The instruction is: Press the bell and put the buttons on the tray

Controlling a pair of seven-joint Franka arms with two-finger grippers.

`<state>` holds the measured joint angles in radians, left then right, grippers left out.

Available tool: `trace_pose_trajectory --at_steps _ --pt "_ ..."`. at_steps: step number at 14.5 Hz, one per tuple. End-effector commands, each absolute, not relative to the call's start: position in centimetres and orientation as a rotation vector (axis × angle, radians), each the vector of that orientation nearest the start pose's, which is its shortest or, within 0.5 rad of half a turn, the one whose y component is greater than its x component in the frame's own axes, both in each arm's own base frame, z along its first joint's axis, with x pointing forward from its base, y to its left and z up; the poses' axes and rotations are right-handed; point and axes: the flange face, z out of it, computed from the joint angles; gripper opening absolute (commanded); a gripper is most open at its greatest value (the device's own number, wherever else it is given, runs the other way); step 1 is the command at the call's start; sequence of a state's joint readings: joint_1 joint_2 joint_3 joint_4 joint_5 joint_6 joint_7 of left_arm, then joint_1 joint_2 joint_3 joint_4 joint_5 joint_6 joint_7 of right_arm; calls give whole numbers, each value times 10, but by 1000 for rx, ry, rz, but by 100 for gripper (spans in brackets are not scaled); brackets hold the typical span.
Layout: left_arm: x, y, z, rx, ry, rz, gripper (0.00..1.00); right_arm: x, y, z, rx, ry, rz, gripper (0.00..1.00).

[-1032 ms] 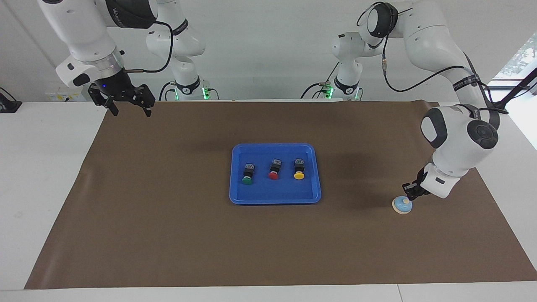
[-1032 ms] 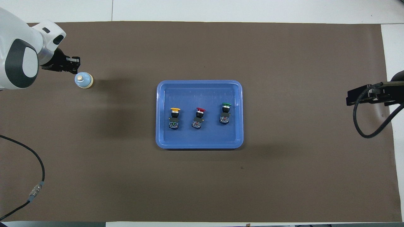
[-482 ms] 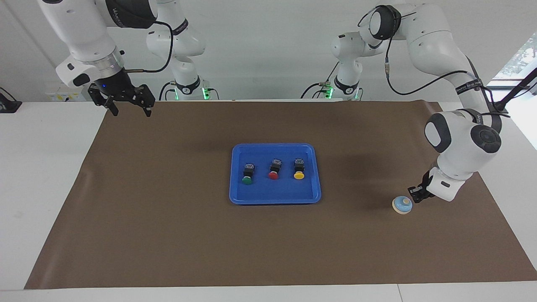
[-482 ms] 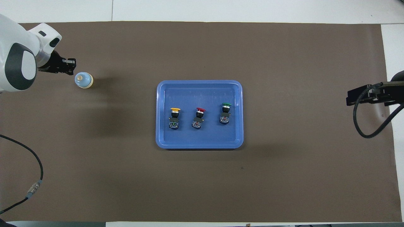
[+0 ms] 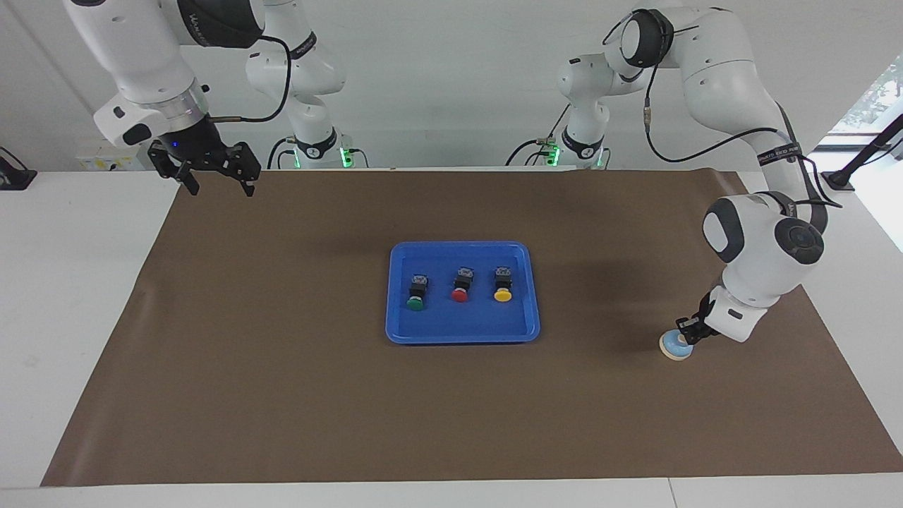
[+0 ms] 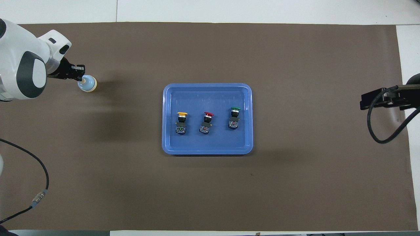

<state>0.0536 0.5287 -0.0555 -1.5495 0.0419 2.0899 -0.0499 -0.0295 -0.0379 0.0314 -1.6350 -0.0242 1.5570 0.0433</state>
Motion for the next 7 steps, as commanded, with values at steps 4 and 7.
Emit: trace_pose_trajectory --at_steps 4,7 --pt "670 2 312 -3111 -39 -93 0 536 -4 613 -3174 53 60 100" --pt "672 3 316 -3112 -41 -110 0 536 -4 613 -3174 53 60 100"
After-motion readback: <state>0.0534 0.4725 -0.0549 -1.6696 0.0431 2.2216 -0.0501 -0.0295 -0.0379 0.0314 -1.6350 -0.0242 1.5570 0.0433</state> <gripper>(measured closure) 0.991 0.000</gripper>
